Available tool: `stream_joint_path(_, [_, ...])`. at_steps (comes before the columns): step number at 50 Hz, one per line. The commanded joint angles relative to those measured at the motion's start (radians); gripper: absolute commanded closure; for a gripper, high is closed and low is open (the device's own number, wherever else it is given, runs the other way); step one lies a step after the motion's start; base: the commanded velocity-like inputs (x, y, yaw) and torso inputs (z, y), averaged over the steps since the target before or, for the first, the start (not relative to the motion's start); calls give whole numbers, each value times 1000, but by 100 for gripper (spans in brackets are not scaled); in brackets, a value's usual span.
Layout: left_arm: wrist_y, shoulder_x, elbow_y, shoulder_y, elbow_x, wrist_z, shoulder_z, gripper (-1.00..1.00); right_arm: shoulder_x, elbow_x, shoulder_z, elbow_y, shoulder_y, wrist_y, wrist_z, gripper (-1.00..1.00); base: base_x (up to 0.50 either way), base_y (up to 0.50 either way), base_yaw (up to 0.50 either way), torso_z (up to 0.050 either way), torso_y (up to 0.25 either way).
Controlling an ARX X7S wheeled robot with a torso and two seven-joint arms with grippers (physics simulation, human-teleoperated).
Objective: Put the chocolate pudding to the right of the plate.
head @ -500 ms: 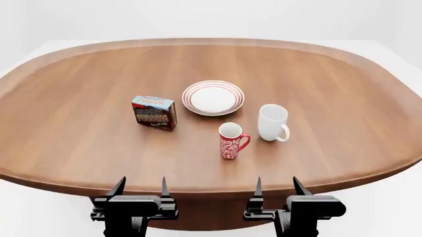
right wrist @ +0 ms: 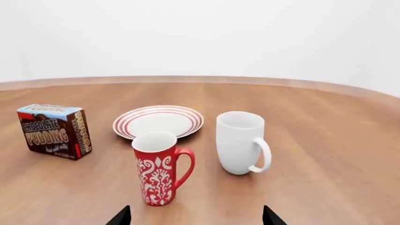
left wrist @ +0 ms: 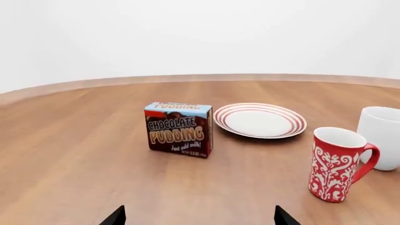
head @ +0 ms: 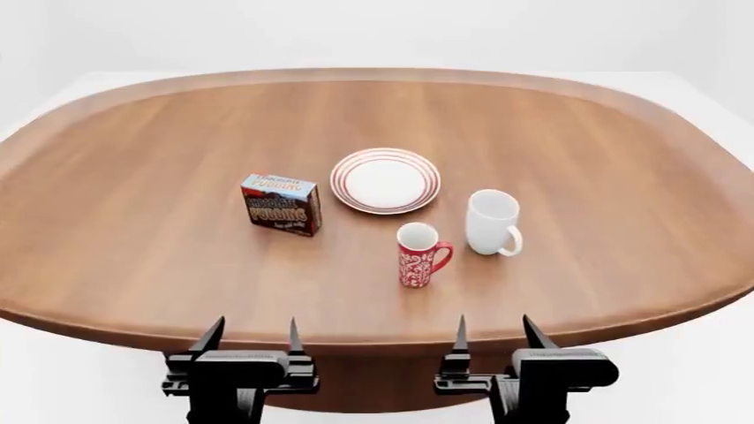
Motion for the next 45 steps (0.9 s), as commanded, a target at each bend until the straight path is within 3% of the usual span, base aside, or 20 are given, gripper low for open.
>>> stream_joint_path(1, [10, -22, -8, -1, -10, -30, 19, -100, 16, 30, -26, -6, -3, -5, 15, -100, 0, 500, 0, 0, 0])
stream_joint_path(9, [21, -32, -19, -2, -18, -42, 29, -100, 23, 37, -36, 5, -3, -25, 31, -100, 0, 500, 0, 0, 0])
stream_joint_path(16, [-20, -38, -5, -8, -38, -47, 34, -100, 32, 61, -40, 2, 6, 1, 35, -100, 0, 39, 0, 0, 0])
stream_joint_path(19, [-228, -50, 144, -35, -61, -57, 38, -100, 46, 70, -34, -74, 40, 148, 60, -100, 0, 0, 0, 0, 0])
stream_joint_path(20, [-231, -51, 148, -35, -62, -59, 39, -100, 48, 71, -35, -76, 40, 150, 62, -100, 0, 0, 0, 0, 0])
stream_joint_path(21, [-346, -66, 241, -66, -70, -56, 44, -100, 68, 104, -35, -172, 57, 254, 46, -100, 0, 0, 0, 0, 0])
stream_joint_path(29, [-804, -97, 503, -308, -176, -47, 4, -100, 124, 290, 36, -542, 267, 774, 67, -100, 0, 0, 0, 0, 0])
stream_joint_path(35, [-787, -105, 497, -336, -166, -59, 4, -100, 152, 266, 13, -566, 325, 800, 82, -100, 5, 0, 0, 0, 0])
stream_joint_path(45, [-729, -118, 468, -315, -142, -69, 30, -100, 152, 252, -3, -512, 294, 740, 77, -100, 485, 0, 0, 0, 0])
